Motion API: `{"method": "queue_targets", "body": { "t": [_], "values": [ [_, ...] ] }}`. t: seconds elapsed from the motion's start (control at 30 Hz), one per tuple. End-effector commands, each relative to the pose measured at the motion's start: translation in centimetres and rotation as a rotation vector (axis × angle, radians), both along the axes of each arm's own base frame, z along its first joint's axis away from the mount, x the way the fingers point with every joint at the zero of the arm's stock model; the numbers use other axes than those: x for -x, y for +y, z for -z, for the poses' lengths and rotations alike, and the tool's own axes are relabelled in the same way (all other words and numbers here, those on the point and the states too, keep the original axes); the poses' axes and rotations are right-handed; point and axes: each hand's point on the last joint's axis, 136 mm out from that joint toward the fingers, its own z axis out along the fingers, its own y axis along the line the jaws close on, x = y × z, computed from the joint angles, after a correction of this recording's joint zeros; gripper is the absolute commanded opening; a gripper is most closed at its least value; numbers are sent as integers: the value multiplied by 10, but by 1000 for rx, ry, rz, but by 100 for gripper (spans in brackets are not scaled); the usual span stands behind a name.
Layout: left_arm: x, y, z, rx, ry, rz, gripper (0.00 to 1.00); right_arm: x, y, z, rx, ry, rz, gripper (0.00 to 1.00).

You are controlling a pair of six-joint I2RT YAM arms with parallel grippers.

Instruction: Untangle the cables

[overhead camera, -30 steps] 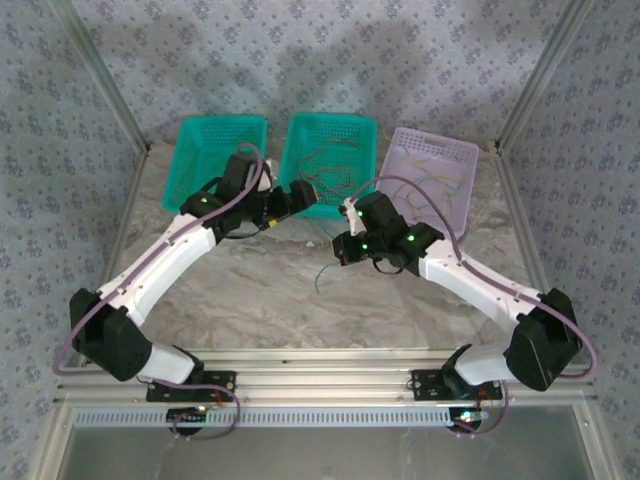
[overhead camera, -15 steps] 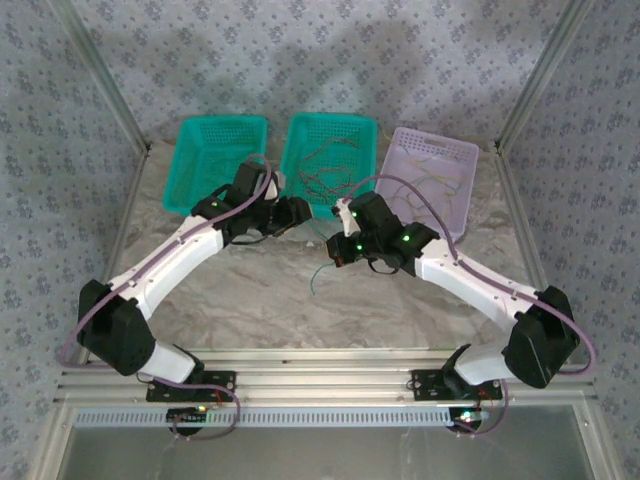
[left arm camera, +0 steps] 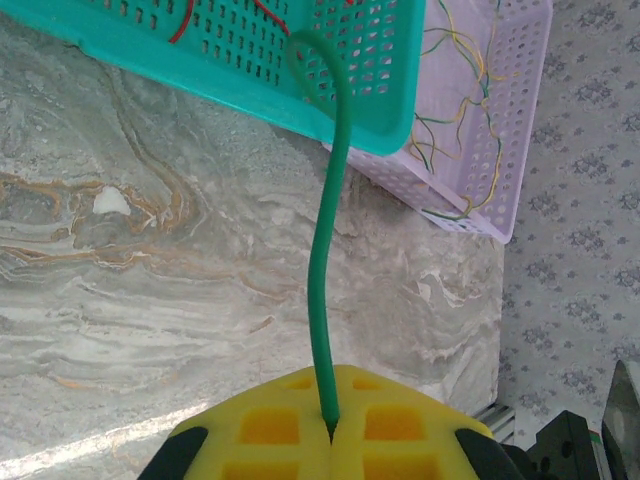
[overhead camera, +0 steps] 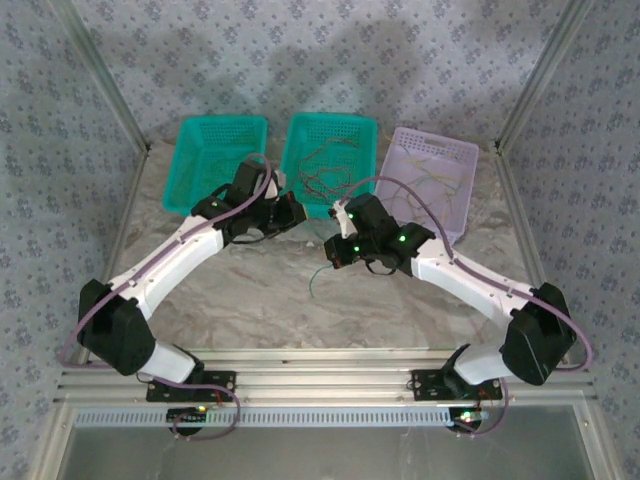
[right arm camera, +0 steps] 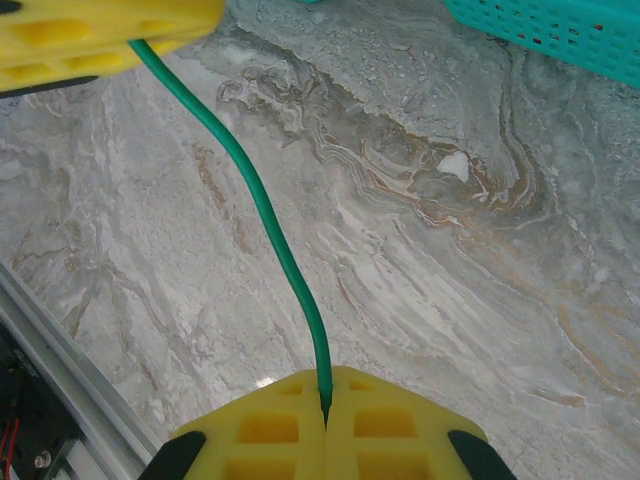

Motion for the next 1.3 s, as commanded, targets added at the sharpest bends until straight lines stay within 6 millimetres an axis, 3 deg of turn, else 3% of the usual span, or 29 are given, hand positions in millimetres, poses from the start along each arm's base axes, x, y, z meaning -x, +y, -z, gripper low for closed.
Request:
{"method": "queue_targets", "body": {
  "t": [0.0, 0.13, 0.33, 0.53, 0.67, 0.97, 1.1, 1.27],
  "values": [
    [-2, 0, -12, 4, -40, 1, 0, -4, 4, -12, -2, -35, -12, 0],
    [-8, 14, -22, -21, -78, -31, 0, -7, -6, -14, 20, -61, 24, 2],
    [-21, 43, -41, -96, -163, -81, 0, -13, -31, -27, 0, -110, 96, 45],
    [-34, 79, -59, -212, -242, -144, 0, -18, -66, -47, -46, -184, 204, 64],
    [-42, 102, -79, -262, -297, -188, 0, -22, -91, -54, -96, -218, 283, 69],
    [-59, 148, -111, -382, -387, -288, 0, -35, -145, -29, -149, -171, 523, 85],
    [-70, 172, -115, -463, -397, -359, 0, -38, -158, -16, -143, -152, 583, 100],
    [-86, 199, -117, -562, -443, -437, 0, -39, -170, -7, -130, -152, 630, 100]
  ]
}}
